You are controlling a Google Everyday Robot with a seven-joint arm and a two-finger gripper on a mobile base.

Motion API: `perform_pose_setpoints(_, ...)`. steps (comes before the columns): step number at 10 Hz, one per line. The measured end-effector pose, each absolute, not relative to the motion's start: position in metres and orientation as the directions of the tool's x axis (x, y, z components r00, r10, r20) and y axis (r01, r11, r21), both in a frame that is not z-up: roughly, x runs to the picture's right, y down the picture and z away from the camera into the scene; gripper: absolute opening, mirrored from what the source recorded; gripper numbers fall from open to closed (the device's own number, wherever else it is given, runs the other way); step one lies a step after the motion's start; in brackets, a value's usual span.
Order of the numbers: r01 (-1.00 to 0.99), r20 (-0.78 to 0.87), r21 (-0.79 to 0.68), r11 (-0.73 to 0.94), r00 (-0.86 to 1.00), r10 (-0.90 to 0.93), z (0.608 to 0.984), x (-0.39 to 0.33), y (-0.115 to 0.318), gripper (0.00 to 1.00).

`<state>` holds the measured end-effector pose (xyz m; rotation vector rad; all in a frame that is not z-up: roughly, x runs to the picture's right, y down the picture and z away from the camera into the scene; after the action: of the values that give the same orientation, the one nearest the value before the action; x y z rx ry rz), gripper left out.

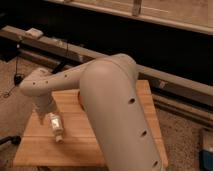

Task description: Place the bottle in the ceramic bowl

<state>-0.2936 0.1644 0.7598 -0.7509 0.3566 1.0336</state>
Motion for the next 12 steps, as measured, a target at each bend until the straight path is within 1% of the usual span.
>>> perform_pose_setpoints(6,-0.871,-0.614,-0.374,0.318,0.490,0.620,0.797,-0.305,0.172,0.65)
perform_pose_setpoints(11,-0.870,-0.632,-0.362,0.335,0.493,0.599,0.817,-0.307,0.178,0.65)
perform_pose_setpoints(12,-0.866,-0.634,-0.365,0.342,0.500,0.590,0.819,-0.308,0.180,0.59)
